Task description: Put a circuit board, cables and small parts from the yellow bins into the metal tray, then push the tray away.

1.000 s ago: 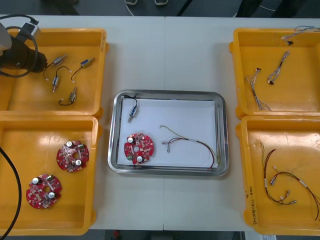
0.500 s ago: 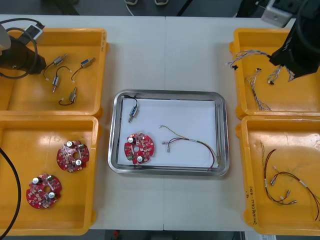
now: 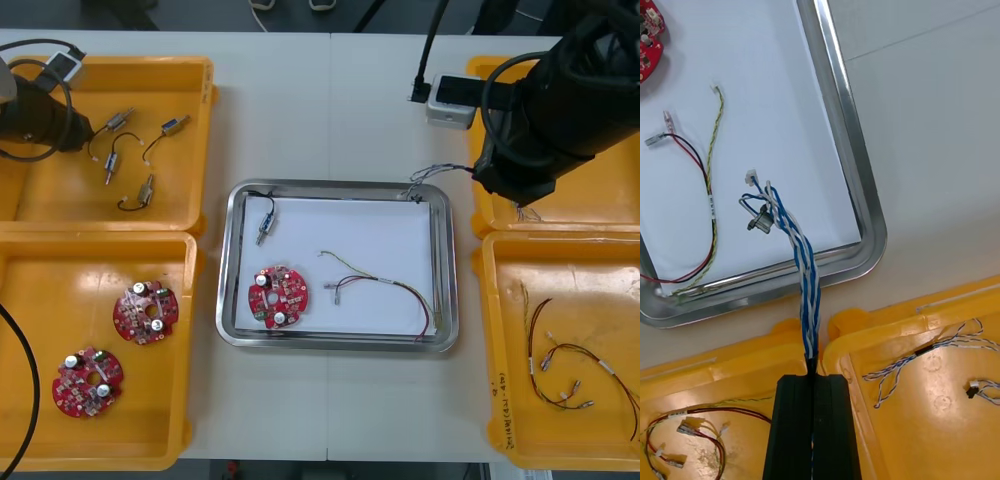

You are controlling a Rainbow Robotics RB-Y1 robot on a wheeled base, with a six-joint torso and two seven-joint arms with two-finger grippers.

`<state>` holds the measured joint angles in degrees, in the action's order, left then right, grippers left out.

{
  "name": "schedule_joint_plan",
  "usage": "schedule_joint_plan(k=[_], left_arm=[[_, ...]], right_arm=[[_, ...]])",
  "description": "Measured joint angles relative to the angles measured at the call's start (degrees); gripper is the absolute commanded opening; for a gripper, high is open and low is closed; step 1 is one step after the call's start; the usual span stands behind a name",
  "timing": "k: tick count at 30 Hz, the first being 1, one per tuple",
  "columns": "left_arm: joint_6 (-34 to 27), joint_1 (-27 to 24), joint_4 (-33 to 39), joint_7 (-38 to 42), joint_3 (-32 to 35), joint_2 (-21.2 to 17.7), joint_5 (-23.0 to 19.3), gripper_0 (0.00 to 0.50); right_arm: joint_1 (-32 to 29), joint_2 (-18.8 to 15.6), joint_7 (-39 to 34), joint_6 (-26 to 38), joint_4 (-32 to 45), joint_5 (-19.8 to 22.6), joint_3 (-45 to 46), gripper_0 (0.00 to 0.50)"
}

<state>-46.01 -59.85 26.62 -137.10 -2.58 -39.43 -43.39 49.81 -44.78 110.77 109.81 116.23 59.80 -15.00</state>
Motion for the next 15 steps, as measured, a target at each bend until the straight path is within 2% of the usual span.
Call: schedule_joint_plan(k=[8,15], left_arm=[[0.2,0.4,0.0,0.0,0.0,-0.6,-0.9,0.5],[0.3,1.3,0.0,0.0,0.0,-1.5,-1.3,0.5]], right_arm=[[4.3,2.5,0.0,-0.5,-3.5,-2.6,-6.7,0.0],[5.4,5.4,0.0,-6.0,-6.3,-5.2,-11.5,0.0]])
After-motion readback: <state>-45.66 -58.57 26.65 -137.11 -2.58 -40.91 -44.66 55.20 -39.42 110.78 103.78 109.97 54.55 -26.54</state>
